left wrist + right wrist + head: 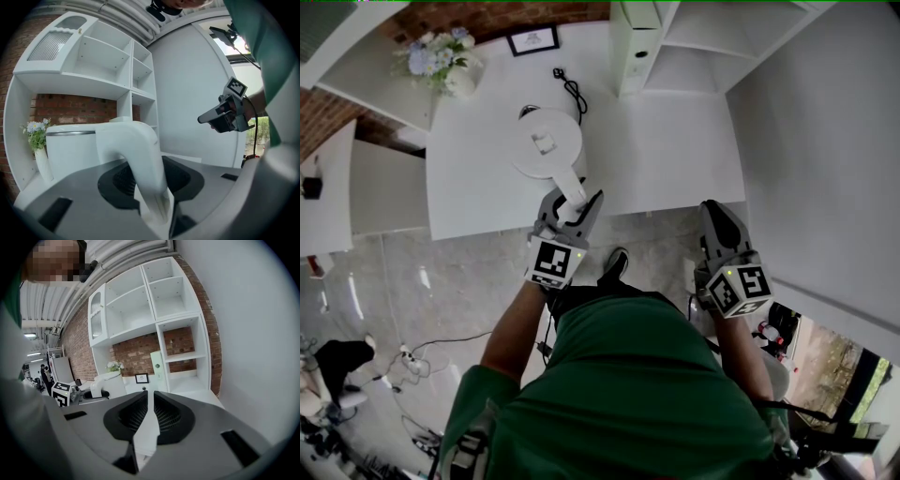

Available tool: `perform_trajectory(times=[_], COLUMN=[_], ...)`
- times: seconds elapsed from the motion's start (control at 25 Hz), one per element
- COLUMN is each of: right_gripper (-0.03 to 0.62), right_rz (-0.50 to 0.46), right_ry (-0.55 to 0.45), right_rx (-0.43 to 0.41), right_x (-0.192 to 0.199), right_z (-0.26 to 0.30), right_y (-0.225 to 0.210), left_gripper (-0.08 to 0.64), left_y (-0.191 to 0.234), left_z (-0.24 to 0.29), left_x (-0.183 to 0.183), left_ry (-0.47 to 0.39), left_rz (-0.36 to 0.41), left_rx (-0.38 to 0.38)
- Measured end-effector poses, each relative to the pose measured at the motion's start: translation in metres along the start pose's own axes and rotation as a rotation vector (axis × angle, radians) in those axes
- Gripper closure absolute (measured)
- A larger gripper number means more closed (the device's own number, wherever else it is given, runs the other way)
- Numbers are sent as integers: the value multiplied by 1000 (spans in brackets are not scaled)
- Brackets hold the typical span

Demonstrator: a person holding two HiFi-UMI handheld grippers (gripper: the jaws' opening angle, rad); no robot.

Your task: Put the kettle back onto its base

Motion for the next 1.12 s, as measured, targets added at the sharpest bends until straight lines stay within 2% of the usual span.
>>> perform_trajectory(times=[0.2, 0.52, 0.88, 1.12], right_gripper=[534, 534, 535, 535], right_rz=[7, 7, 8, 18], right_ry=[6, 9, 17, 16], right_rx=[-12, -24, -29, -41], right_x=[1, 3, 3, 5], right_z=[5, 7, 15, 23], right_y=[1, 5, 9, 10], left_gripper=[403, 403, 402, 400], left_y=[-2, -8, -9, -12], left_z=[3, -3, -1, 5], left_x=[1, 1, 8, 12], left_ry=[-3, -32, -12, 31], left_rz=[14, -19, -9, 7], left_rx=[-7, -72, -87, -83])
Point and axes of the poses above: the fingertips, and each gripper's own axes: z forward along the fingers, y to its left, x out of its underside, the point moved 10 cm from there along -z, backward along the fingers, and after that the axes turned 11 degrees about -y, right-handed, at the moved point
